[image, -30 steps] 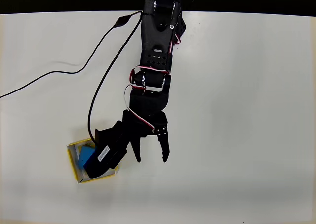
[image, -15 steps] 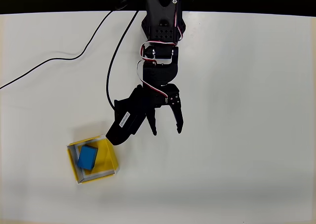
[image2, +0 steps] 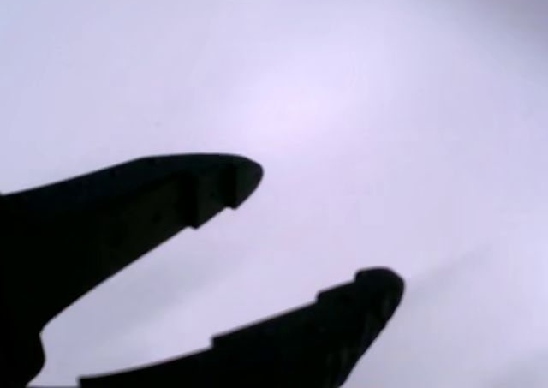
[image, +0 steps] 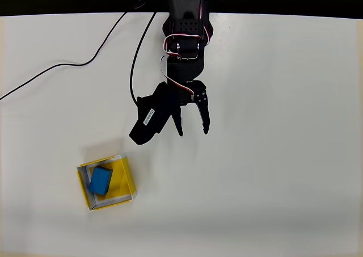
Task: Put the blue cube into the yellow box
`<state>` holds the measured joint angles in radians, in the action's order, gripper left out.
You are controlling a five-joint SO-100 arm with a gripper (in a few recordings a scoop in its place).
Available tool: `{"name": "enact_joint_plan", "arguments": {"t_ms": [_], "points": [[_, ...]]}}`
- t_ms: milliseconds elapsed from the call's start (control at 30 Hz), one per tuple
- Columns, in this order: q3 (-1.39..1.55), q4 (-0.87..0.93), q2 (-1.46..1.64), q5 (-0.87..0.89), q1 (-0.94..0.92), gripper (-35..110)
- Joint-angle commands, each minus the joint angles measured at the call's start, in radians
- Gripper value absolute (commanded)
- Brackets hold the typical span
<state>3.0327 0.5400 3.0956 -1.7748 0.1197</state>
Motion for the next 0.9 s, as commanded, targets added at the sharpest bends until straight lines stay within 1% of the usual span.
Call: {"name": "enact_joint_plan", "arguments": {"t_ms": [0,167,400,667,867], "points": [[0.017,0.117,0.11,-0.026,0.006,22],[0.078,0.276,0.219,-0.029,-0.009,15],[0.107,0.459,0.249,-0.005,-0.035,8],[0.114,0.681,0.25,0.028,-0.061,3],[0.114,0.807,0.25,0.063,-0.074,2]]}}
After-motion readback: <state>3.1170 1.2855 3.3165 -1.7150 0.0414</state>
